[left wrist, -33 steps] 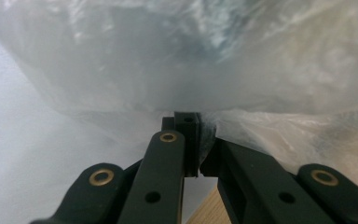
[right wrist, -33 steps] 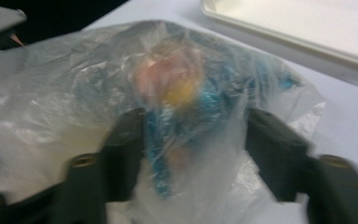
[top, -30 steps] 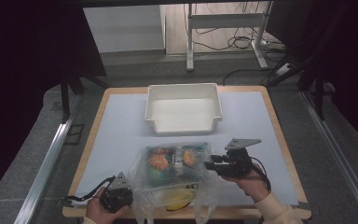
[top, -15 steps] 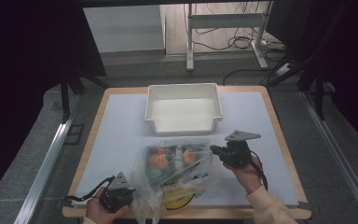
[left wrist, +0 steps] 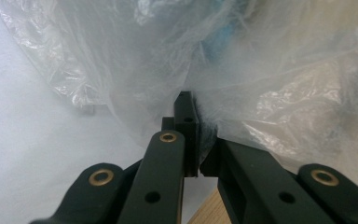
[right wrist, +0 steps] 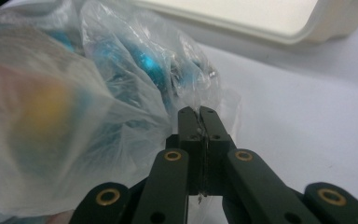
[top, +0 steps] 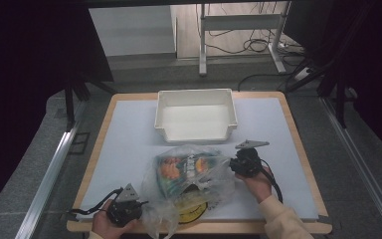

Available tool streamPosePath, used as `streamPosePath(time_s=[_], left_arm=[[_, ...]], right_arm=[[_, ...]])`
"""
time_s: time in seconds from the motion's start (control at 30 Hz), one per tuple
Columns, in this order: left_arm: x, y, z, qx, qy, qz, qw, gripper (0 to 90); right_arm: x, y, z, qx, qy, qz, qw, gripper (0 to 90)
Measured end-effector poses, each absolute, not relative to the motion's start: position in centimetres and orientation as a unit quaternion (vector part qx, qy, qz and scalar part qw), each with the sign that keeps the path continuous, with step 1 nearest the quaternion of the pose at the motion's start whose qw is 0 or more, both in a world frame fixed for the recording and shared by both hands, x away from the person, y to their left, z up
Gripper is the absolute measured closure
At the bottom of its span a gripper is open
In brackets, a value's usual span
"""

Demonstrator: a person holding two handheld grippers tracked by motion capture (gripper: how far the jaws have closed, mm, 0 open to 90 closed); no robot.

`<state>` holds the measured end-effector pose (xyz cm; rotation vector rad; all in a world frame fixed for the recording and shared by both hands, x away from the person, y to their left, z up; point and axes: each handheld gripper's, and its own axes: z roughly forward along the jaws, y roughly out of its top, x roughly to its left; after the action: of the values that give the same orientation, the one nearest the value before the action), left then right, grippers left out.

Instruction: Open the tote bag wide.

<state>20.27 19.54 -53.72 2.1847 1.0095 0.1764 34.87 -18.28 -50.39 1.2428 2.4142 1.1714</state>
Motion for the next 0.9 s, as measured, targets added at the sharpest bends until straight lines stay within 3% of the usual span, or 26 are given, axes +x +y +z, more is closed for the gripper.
streamPosePath(time_s=[0.47, 0.63, 0.8, 0.9], left_arm=[[20.1, 19.6, -53.7, 0.844, 0.39, 0.075, 0.361, 85.5], [19.0, 19.9, -53.2, 0.835, 0.391, 0.085, 0.377, 64.5], [17.4, 20.9, -52.6, 0.832, 0.397, 0.091, 0.376, 27.3], [16.3, 21.9, -51.9, 0.822, 0.394, 0.096, 0.399, 19.7]], right_arm=[[34.9, -18.1, -52.0, 0.422, 0.822, 0.372, 0.086, 87.8], [34.9, -18.2, -51.9, 0.422, 0.82, 0.377, 0.089, 87.8], [34.9, -18.4, -51.9, 0.421, 0.819, 0.378, 0.09, 87.8], [34.9, -18.4, -51.8, 0.42, 0.82, 0.378, 0.091, 87.8]])
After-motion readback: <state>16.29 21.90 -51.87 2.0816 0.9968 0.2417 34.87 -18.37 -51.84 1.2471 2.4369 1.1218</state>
